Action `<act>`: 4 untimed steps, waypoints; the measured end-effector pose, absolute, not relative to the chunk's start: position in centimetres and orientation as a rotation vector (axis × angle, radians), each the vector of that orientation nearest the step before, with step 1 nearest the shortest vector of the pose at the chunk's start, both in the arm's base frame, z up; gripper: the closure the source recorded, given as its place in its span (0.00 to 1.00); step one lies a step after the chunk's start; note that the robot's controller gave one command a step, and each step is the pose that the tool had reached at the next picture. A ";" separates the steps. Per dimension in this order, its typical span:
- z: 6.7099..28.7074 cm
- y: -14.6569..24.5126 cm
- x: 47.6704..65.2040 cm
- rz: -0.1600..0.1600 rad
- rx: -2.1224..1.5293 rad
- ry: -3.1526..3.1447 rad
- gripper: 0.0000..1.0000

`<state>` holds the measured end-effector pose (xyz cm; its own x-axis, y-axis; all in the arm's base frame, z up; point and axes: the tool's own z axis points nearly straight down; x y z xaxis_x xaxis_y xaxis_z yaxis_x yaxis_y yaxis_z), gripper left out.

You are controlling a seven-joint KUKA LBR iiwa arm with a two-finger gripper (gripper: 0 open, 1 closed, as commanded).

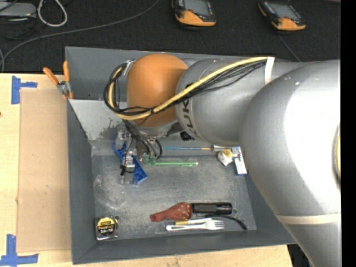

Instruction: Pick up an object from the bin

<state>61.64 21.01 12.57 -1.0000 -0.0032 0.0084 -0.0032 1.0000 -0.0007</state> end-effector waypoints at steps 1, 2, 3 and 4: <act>13.1 20.9 61.9 -0.001 -0.002 -3.141 0.00; 8.3 18.8 61.5 -0.002 -0.504 -3.100 0.00; 7.0 18.6 61.1 -0.001 -0.469 -3.107 0.00; 6.8 18.4 61.2 -0.001 -0.602 -3.079 0.00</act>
Offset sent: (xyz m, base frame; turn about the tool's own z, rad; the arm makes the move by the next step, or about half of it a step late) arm -0.0040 -0.0270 -0.0557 0.4019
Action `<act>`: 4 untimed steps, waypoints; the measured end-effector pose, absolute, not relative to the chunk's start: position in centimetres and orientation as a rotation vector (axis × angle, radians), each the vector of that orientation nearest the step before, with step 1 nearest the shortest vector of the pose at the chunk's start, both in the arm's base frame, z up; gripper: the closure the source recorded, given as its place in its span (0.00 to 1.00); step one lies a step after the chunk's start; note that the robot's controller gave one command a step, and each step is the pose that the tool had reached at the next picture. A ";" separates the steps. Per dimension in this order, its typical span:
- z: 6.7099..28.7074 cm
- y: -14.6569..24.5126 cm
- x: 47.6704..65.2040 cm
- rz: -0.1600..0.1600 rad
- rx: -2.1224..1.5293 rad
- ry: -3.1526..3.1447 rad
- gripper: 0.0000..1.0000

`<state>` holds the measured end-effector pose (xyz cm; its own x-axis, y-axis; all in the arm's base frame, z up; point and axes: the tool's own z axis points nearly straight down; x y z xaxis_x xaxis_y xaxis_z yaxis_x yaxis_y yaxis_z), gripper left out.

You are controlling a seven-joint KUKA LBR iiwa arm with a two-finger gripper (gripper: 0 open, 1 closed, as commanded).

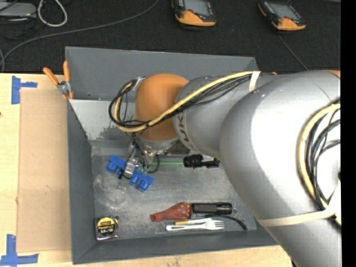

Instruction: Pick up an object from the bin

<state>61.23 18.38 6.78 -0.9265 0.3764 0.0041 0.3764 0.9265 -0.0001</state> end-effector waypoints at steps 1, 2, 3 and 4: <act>7.0 18.5 61.1 -0.002 -0.499 -3.102 0.00; 6.7 18.3 61.3 -0.004 -0.613 -3.078 1.00; 6.7 18.3 61.3 -0.004 -0.614 -3.078 1.00; 8.8 18.2 60.9 0.005 -0.613 -3.065 1.00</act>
Offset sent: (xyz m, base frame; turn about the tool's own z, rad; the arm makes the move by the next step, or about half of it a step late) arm 0.0001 0.0002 -0.0001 0.0070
